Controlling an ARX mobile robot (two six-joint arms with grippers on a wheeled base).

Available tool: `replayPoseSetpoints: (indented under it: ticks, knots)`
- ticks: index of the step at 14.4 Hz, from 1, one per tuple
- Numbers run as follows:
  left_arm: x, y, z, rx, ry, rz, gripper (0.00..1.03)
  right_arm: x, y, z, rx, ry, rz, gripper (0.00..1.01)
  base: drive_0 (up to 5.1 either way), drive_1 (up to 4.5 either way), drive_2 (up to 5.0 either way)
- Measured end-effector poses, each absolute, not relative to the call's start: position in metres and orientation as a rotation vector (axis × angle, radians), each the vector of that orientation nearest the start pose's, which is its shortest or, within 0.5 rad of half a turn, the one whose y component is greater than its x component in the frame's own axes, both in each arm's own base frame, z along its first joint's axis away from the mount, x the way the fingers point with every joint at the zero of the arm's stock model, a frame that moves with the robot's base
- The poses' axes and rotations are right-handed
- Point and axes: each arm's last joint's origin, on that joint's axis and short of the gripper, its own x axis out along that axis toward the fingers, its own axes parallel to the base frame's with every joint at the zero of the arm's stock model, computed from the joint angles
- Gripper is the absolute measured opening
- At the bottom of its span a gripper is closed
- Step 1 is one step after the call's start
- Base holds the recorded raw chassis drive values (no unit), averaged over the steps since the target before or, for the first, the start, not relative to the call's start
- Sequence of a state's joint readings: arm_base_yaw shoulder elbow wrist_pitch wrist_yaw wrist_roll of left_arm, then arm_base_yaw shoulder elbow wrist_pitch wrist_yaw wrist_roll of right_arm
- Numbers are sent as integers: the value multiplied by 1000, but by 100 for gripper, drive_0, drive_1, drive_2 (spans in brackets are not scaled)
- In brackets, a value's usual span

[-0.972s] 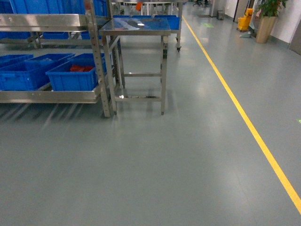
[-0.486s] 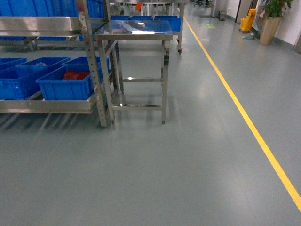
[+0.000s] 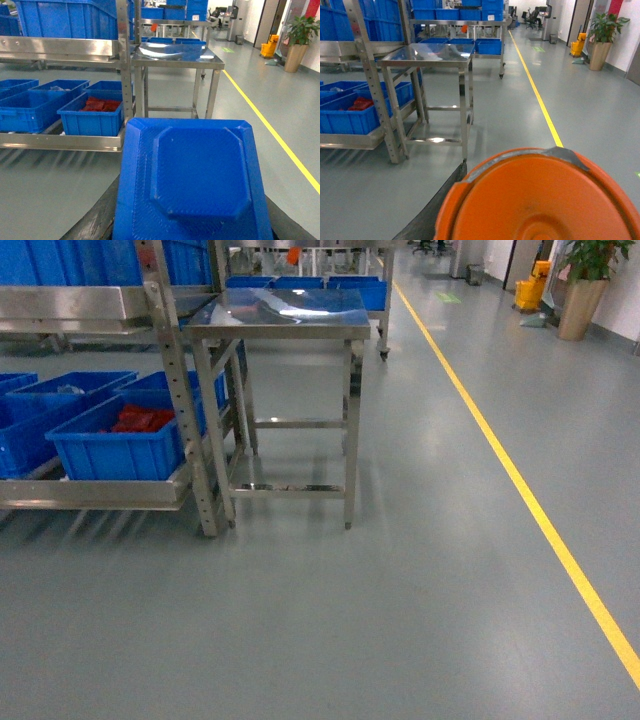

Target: Sort blue parts and orange caps into right shelf containers

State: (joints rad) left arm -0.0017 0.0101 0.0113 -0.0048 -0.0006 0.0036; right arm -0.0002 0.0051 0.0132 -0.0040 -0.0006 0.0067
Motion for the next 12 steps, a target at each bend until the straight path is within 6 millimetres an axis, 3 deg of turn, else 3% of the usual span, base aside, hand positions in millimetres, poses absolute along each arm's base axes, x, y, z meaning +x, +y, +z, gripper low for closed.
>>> replayPoseSetpoints:
  ticks: [12]
  knots:
    - [98, 0, 166, 4, 5, -2, 42, 97, 0, 167, 7, -1, 0, 44, 2, 434, -429]
